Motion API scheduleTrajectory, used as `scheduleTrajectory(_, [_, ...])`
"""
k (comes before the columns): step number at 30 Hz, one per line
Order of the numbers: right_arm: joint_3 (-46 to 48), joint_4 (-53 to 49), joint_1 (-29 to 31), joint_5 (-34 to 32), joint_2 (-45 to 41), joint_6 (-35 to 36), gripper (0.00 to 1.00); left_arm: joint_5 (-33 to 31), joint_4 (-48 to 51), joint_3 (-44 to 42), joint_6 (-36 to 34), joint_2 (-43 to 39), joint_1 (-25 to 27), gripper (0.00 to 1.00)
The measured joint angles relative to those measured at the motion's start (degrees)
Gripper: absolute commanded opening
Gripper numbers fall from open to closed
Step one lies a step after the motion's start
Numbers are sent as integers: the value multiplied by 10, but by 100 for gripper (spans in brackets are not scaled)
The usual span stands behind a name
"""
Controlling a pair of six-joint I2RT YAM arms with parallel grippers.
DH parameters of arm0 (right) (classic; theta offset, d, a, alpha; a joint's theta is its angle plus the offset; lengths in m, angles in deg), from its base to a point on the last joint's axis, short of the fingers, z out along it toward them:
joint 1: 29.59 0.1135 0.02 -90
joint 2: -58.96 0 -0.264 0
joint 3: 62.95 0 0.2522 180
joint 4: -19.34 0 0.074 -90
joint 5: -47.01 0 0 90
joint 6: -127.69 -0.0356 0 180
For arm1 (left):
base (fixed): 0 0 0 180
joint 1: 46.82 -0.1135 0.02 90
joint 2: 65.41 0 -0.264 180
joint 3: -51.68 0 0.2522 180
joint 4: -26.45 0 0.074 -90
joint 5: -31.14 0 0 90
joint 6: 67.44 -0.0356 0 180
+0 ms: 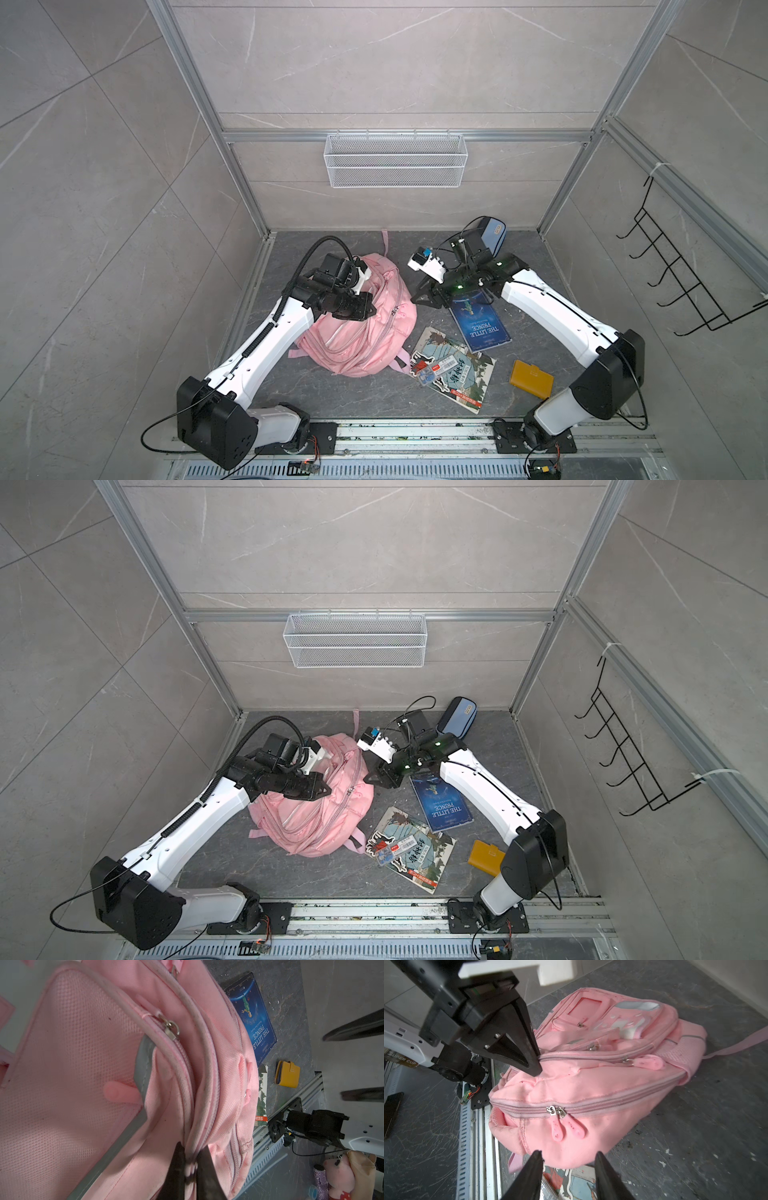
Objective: Pack the student bag
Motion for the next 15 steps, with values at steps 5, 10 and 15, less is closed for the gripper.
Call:
scheduleTrajectory(5, [0, -12, 23, 3, 23, 27, 41, 13, 7, 0, -5, 0, 0, 0])
scheduleTrajectory(10, [0, -12, 33, -7, 41, 47, 38, 29, 9, 0, -7, 0, 0, 0])
scheduleTrajectory(15, [-12, -14, 33, -31, 61, 64, 35, 44, 12, 3, -7, 1, 0, 0])
